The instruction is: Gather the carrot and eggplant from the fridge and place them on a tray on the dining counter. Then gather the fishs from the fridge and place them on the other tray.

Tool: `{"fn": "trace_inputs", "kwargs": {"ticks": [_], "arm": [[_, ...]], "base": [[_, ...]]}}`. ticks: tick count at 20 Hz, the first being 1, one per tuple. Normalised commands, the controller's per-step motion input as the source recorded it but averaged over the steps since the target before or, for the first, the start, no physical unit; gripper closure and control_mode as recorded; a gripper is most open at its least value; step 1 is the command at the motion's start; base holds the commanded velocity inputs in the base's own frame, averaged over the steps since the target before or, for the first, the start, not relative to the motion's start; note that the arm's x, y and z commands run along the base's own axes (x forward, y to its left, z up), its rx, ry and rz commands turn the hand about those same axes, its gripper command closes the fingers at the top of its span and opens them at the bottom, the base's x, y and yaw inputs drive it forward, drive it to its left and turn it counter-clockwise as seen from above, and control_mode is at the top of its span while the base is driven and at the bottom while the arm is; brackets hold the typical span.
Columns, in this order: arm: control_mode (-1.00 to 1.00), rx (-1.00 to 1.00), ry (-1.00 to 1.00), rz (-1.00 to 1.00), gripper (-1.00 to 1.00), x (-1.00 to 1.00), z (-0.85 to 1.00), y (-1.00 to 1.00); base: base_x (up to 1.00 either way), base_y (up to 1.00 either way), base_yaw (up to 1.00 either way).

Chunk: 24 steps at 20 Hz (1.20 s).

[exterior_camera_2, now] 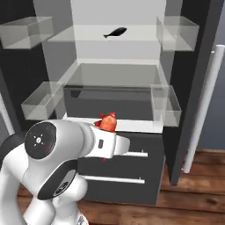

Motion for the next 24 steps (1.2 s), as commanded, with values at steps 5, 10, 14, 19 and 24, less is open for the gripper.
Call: {"fn": "trace_inputs", "kwargs": {"ticks": [5,10,14,19,24], "arm": [[1.0,0.0,0.0,0.0,1.0,0.0,0.0,0.0],[1.0,0.0,0.0,0.0,1.0,0.0,0.0,0.0],[1.0,0.0,0.0,0.0,1.0,0.0,0.0,0.0],[1.0,0.0,0.0,0.0,1.0,0.0,0.0,0.0],[1.0,0.0,0.0,0.0,1.0,0.0,0.0,0.0]], "base": [[-0.7,-0.2,-0.48],[-0.29,-0.53,-0.5],[0.0,-0.53,-0.6],[0.13,-0.31,-0.61],[0.52,-0.2,-0.53]]}}
